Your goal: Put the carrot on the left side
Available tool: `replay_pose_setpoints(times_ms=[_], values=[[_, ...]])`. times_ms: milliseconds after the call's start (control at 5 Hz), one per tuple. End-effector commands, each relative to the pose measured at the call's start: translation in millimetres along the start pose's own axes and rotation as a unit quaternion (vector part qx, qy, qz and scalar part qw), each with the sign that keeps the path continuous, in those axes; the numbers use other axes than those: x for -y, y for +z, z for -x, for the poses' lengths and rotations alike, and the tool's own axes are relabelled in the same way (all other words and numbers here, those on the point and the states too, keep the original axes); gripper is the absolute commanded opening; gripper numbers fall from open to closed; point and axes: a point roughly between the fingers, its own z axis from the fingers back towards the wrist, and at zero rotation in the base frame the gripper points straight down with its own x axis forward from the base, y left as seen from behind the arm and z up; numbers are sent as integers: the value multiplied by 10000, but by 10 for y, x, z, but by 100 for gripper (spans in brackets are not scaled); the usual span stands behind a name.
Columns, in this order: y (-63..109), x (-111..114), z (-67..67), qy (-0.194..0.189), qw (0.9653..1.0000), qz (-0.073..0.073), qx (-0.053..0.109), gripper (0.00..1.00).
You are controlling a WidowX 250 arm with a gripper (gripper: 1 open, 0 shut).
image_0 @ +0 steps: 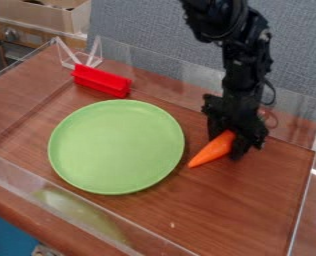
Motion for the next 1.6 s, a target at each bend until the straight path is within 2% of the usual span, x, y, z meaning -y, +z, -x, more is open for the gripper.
replay_pose_setpoints(times_ms=[0, 200, 400, 600, 800, 1000, 1200, 1400], values=[[374, -121, 123, 65, 9987, -46, 504, 0], [760, -341, 242, 470, 9958, -109, 783, 0], [1174, -658, 390, 961, 9896, -201, 1054, 0], [1340, -1086, 660, 1567, 9812, -294, 1090, 0], [1397, -1496, 988, 2136, 9705, -353, 1060, 0], [1371, -1842, 1205, 2431, 9638, -315, 1049, 0], [1253, -1879, 1268, 2423, 9647, -199, 1012, 0], [1101, -1877, 1229, 2276, 9688, -129, 977, 0]])
